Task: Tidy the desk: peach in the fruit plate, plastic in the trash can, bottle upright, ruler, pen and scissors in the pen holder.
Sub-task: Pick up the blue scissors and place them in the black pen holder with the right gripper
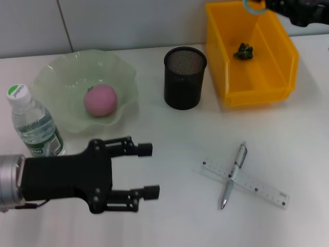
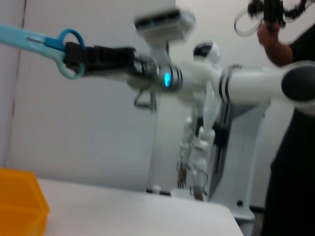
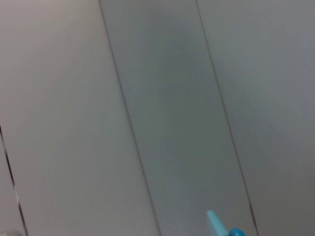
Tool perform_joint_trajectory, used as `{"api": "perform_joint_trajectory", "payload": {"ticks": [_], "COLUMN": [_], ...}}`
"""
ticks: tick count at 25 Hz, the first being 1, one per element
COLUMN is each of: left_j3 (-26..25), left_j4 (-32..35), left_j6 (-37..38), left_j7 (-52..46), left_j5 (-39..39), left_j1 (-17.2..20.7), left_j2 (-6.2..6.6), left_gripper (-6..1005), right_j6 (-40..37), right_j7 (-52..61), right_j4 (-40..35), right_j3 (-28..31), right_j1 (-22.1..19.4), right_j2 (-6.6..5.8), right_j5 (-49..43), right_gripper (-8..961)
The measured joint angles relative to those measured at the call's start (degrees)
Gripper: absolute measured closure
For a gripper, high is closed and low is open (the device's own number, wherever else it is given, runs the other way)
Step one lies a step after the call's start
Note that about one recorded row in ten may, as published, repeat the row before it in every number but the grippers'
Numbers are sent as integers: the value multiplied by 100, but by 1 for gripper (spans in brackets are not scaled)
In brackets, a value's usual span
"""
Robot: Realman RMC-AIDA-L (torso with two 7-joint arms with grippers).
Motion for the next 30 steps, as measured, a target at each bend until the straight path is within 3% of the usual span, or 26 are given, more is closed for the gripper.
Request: {"api": "perform_joint_trajectory", "payload": {"ticks": [2,3,5,6,7,8,9,11,12,22,30], "left_j3": [-97,-97,-201,-201,-205,-205,-210,-219,-229,-570,-612], "left_j4": [13,13,39,39,42,42,49,59,62,75,72], "left_j6": [14,14,-17,-17,-20,-20,-21,-24,-28,-65,-65], "left_j7": [23,23,203,203,224,224,297,348,382,804,875], "left_j5": [220,220,642,642,673,673,727,747,752,765,775], "left_j1": [1,1,2,2,2,2,24,55,72,240,246], "left_j2": [-59,-59,-210,-210,-218,-218,-229,-230,-230,-269,-285], "left_gripper": [213,213,213,213,213,213,213,213,213,213,213], "right_j6": [-4,-4,-75,-75,-171,-171,-303,-373,-479,-689,-293], "right_j7": [1017,1017,1678,1678,2024,2024,2331,2462,2669,3169,3207], "right_j4": [-793,-793,-1225,-1225,-1342,-1342,-1365,-1369,-1378,-982,-443], "right_j3": [-150,-150,-194,-194,-254,-254,-316,-339,-344,-637,-957], "right_j1": [189,189,454,454,694,694,971,1101,1365,2399,2732], "right_j2": [-120,-120,-234,-234,-348,-348,-468,-505,-561,-687,-741], "right_j5": [-840,-840,-1482,-1482,-1916,-1916,-2405,-2659,-3083,-4732,-5078], "right_gripper": [868,868,869,870,870,870,870,870,870,870,870]}}
